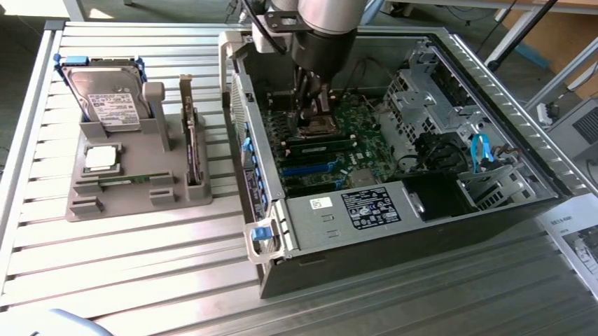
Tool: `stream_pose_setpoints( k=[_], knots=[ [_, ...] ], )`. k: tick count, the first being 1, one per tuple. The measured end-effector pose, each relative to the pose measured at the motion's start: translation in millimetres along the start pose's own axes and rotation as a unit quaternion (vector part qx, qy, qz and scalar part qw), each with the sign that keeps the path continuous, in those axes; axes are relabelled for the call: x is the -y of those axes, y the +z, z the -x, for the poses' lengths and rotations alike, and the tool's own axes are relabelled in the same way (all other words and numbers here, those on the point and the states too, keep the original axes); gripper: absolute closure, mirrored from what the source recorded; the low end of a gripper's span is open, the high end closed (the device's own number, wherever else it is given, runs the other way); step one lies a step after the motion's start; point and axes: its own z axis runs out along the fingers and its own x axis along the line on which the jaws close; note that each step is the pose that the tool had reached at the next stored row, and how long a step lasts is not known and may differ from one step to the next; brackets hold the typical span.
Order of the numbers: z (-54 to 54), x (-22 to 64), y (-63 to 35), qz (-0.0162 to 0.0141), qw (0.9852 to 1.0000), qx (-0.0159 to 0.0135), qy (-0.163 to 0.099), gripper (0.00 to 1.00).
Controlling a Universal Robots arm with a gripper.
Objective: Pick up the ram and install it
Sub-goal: 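Press down the ram until it locks into place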
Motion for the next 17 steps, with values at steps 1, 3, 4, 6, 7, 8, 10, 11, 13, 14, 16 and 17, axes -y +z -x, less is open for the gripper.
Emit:
stream_pose_setpoints(
  k=[1, 3, 4, 6, 7, 8, 10, 11, 13, 14, 16, 17],
  knots=[
    [0.0, 0.0, 0.0, 0.0000, 1.0000, 0.0000, 0.000, 0.90],
    [0.0, 0.0, 0.0, 0.0000, 1.0000, 0.0000, 0.000, 0.90],
    [0.0, 0.1, -0.1, 0.0000, 1.0000, -0.0001, 0.000, 0.90],
    [0.0, 2.9, -0.1, 0.0001, 1.0000, -0.0002, 0.000, 0.90],
    [0.0, 6.2, 0.0, 0.0000, 1.0000, -0.0001, 0.000, 0.90],
    [0.0, 10.0, 0.1, 0.0001, 1.0000, -0.0002, 0.000, 0.90],
    [0.1, 21.1, 0.3, 0.0003, 1.0000, -0.0004, 0.000, 0.90],
    [0.1, 24.3, 0.3, 0.0004, 1.0000, -0.0006, 0.000, 0.90],
    [0.1, 31.1, 0.2, 0.0007, 1.0000, -0.0011, 0.000, 0.90],
    [0.1, 33.7, 0.2, 0.0009, 1.0000, -0.0012, 0.000, 0.90],
    [0.1, 39.5, 0.3, 0.0012, 1.0000, -0.0014, 0.000, 0.90],
    [0.1, 42.6, 0.2, 0.0014, 1.0000, -0.0016, 0.000, 0.90]
  ],
)
